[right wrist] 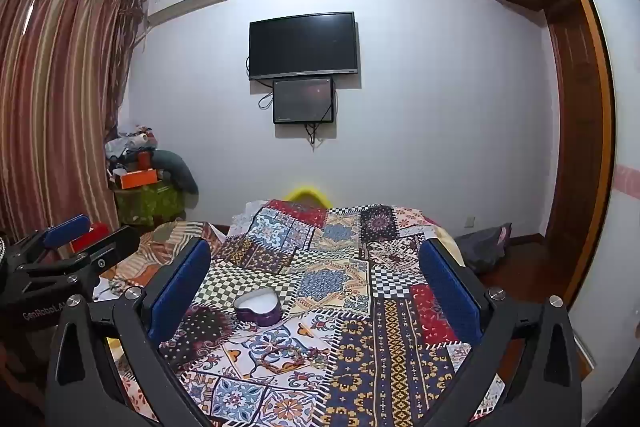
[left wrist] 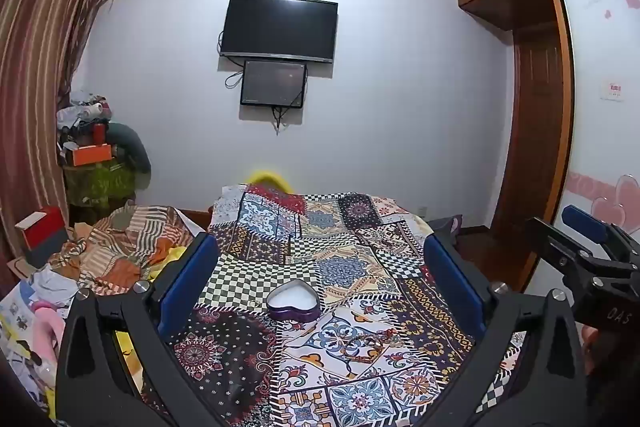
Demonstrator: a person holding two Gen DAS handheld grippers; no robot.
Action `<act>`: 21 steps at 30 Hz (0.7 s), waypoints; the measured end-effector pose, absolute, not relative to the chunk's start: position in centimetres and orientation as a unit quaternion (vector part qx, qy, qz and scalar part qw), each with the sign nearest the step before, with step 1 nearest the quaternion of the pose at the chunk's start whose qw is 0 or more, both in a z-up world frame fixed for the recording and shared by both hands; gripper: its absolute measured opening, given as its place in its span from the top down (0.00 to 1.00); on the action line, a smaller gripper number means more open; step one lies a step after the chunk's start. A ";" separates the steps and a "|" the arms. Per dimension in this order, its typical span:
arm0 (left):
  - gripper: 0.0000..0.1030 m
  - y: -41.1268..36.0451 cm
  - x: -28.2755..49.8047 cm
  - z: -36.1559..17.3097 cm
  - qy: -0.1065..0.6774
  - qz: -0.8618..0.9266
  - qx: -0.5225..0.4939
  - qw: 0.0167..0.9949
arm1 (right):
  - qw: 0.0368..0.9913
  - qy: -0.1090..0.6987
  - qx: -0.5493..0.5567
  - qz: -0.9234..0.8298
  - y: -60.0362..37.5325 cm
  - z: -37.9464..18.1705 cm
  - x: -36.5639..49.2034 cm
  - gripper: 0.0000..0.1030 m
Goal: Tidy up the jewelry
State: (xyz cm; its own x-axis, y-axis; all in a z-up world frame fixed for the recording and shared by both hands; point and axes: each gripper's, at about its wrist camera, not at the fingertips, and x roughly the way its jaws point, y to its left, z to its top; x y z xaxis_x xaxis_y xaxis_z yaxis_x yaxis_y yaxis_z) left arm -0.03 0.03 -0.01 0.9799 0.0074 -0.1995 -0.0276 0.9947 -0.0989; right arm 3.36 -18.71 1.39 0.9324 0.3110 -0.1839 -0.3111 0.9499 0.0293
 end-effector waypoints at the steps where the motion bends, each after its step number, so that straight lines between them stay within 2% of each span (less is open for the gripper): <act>1: 0.00 0.0 0.0 0.0 0.100 0.009 -0.052 0.994 | 0.983 0.098 -0.002 0.158 -18.7 1.4 3.4 0.00; 21: 0.00 0.1 0.8 -1.1 0.115 0.009 -0.046 0.992 | 0.981 0.105 -0.002 0.160 -18.3 0.4 3.5 0.00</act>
